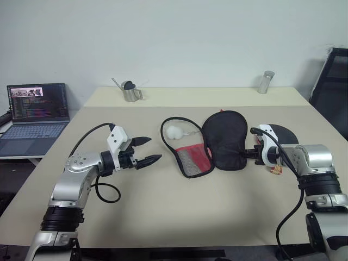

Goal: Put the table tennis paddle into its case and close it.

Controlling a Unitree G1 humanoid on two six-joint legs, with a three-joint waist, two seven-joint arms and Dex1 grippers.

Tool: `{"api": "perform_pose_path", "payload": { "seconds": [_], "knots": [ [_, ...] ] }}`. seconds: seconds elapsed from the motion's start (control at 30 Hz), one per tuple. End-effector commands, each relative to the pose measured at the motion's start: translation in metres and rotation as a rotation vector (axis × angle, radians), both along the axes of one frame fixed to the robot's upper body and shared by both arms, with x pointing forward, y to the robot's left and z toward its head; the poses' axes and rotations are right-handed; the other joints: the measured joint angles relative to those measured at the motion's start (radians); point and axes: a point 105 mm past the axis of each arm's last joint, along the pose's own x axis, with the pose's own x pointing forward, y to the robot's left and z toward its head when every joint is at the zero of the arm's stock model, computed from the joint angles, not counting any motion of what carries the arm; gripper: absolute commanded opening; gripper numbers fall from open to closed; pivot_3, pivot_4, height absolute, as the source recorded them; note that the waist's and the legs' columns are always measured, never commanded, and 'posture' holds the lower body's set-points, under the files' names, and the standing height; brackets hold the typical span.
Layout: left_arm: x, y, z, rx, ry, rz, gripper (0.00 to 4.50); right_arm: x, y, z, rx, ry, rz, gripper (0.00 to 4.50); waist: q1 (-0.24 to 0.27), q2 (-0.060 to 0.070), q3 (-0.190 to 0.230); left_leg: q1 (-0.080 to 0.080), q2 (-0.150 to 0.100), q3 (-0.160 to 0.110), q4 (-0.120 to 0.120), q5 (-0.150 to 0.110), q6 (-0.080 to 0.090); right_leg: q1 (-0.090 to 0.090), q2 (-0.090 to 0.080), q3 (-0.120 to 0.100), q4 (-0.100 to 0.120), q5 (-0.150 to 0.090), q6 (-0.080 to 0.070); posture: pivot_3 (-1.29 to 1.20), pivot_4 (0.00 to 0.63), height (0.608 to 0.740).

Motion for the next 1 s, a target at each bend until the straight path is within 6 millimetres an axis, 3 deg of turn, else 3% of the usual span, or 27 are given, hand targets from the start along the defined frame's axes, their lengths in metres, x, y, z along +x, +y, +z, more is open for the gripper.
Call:
{"api": "perform_pose_path", "payload": {
  "seconds": [0.03,0.23,0.37,0.6,0.73,1.0],
  "knots": [
    [-0.004,-0.008,0.016,-0.031,-0.064,-0.042,4.13,0.006,-0.009,0.013,-0.014,-0.066,-0.046,1.00,0.000,0.000,0.000,0.000,0.000,0.000,0.000,0.000,0.000,0.000,0.000,0.000,0.000,0.000,0.000,0.00,0.150,0.740],
    [-0.005,-0.015,0.023,-0.074,-0.056,-0.078,4.13,0.005,-0.023,0.017,-0.047,-0.108,-0.084,3.08,0.001,0.000,0.000,0.000,0.000,0.000,0.000,0.000,0.000,0.000,0.000,0.000,0.000,0.000,0.000,0.00,0.150,0.740],
    [-0.007,-0.023,0.033,-0.113,-0.058,-0.116,4.13,-0.004,-0.034,0.049,-0.056,-0.228,-0.029,4.47,0.003,-0.001,0.001,0.000,0.000,0.000,0.000,0.000,0.000,0.000,0.000,0.000,0.000,0.000,0.000,0.00,0.150,0.740],
    [-0.019,-0.041,0.047,-0.168,0.008,-0.225,4.13,-0.014,-0.077,0.060,-0.121,-0.283,-0.220,4.47,0.007,-0.001,0.001,0.000,0.000,0.000,0.000,0.000,0.000,0.000,0.000,0.000,0.000,0.000,0.000,0.00,0.150,0.740],
    [-0.014,-0.043,0.048,-0.152,0.007,-0.232,4.13,-0.016,-0.090,0.043,-0.157,-0.262,-0.365,4.47,0.007,-0.001,0.001,0.000,0.000,0.001,0.000,0.000,0.000,0.000,0.000,0.001,0.000,0.000,0.000,0.00,0.150,0.740],
    [-0.009,-0.044,0.046,-0.119,0.000,-0.236,4.13,-0.012,-0.097,0.013,-0.187,-0.232,-0.507,4.47,0.007,-0.001,0.001,0.001,0.000,0.003,0.000,0.000,0.000,0.000,0.000,0.002,0.001,0.000,0.000,0.00,0.150,0.740]
  ]
}}
